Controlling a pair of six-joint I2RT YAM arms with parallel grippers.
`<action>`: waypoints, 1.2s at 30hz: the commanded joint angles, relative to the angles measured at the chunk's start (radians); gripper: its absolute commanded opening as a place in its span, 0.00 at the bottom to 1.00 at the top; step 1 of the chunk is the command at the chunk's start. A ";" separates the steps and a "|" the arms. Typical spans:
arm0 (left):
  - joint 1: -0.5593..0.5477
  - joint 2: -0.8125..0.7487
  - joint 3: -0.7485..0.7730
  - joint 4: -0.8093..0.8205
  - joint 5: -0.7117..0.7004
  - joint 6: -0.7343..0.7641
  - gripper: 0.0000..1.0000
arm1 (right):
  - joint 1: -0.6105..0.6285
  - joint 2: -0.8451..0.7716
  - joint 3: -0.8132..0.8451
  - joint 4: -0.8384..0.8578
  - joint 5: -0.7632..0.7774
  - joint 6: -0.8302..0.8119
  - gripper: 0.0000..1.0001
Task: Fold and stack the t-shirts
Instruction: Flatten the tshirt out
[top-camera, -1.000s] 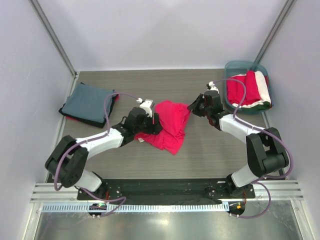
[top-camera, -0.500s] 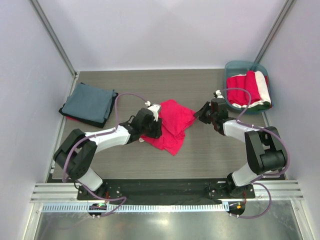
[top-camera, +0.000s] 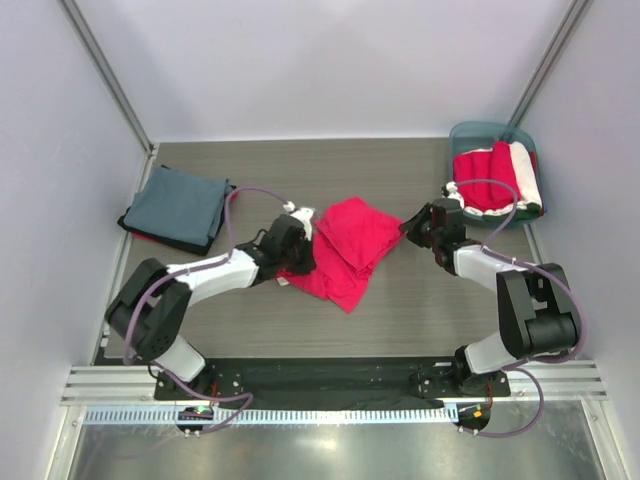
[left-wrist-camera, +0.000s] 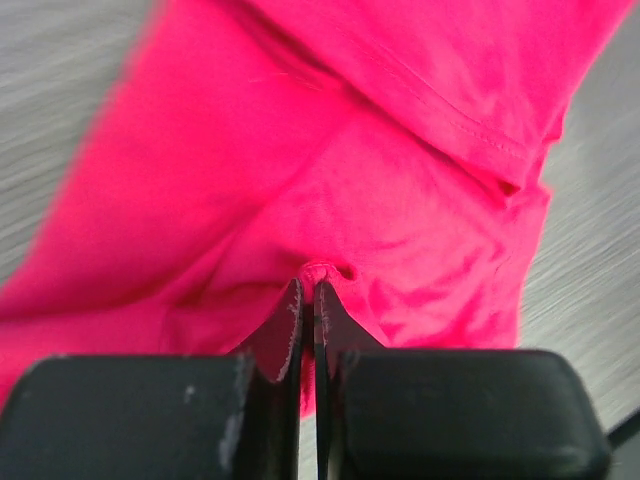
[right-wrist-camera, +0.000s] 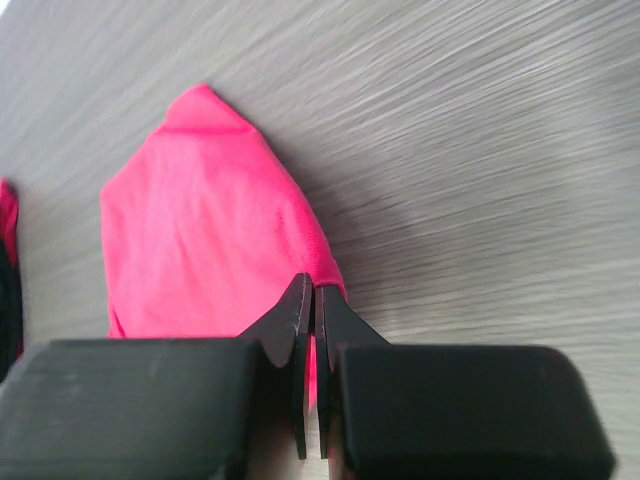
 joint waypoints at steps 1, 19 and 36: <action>0.100 -0.179 -0.035 -0.006 -0.114 -0.181 0.00 | -0.020 -0.080 -0.021 -0.017 0.162 0.036 0.01; 0.214 -0.495 -0.221 -0.008 -0.220 -0.249 0.00 | 0.143 -0.210 -0.003 0.025 0.032 -0.213 0.42; 0.214 -0.508 -0.249 -0.018 -0.229 -0.225 0.00 | 0.446 0.000 0.131 -0.232 0.041 -0.342 0.48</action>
